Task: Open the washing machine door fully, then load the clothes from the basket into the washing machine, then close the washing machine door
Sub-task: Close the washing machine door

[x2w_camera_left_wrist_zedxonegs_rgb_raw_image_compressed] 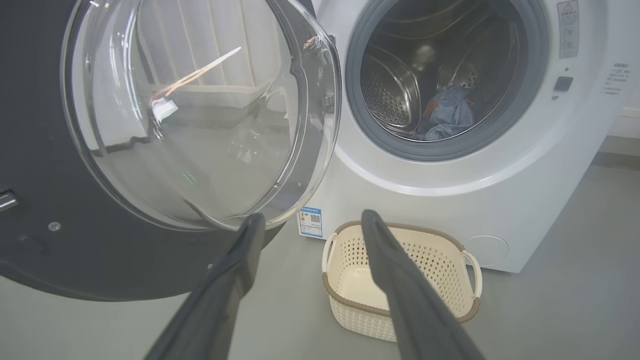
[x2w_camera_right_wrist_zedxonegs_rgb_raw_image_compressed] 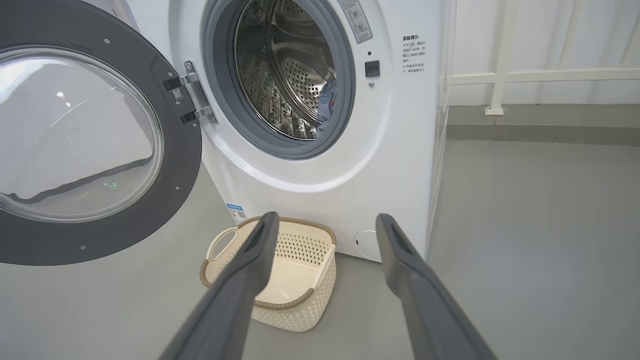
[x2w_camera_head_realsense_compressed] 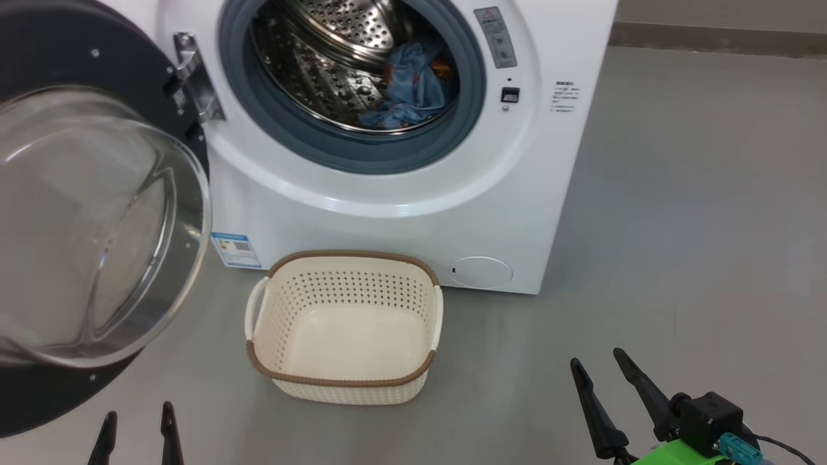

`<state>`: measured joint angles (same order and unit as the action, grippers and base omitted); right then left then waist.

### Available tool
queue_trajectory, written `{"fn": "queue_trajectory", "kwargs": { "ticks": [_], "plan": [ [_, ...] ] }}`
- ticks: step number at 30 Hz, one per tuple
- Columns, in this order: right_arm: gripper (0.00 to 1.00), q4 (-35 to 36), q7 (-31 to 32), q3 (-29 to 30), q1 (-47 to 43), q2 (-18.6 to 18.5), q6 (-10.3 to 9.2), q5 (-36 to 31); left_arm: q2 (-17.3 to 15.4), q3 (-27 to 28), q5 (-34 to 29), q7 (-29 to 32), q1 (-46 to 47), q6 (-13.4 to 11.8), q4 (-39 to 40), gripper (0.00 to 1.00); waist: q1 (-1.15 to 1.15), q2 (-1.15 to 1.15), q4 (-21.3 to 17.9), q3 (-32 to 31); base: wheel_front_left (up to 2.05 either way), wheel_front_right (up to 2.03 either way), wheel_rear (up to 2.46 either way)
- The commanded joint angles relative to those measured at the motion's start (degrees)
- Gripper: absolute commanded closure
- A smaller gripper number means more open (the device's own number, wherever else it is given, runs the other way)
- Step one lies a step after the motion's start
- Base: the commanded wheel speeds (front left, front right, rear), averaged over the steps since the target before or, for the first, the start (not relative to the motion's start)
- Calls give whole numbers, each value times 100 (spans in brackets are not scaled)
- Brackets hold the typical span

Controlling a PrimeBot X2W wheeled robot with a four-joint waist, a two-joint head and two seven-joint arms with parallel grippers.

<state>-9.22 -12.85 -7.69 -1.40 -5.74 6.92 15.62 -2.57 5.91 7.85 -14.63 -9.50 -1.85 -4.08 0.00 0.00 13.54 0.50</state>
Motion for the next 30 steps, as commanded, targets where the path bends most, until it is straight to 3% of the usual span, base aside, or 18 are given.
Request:
{"fn": "queue_trajectory", "kwargs": {
  "ticks": [1,30],
  "plan": [
    [0,153,-5,-146,101,-34,57,-59,-31,165,22,-37,86,-63,168,0,0,0,120,-3,0,0,0],
    [0,155,42,-182,135,-44,57,-72,-31,136,97,-37,15,-105,156,0,0,0,874,-15,0,0,0]
  ]
}}
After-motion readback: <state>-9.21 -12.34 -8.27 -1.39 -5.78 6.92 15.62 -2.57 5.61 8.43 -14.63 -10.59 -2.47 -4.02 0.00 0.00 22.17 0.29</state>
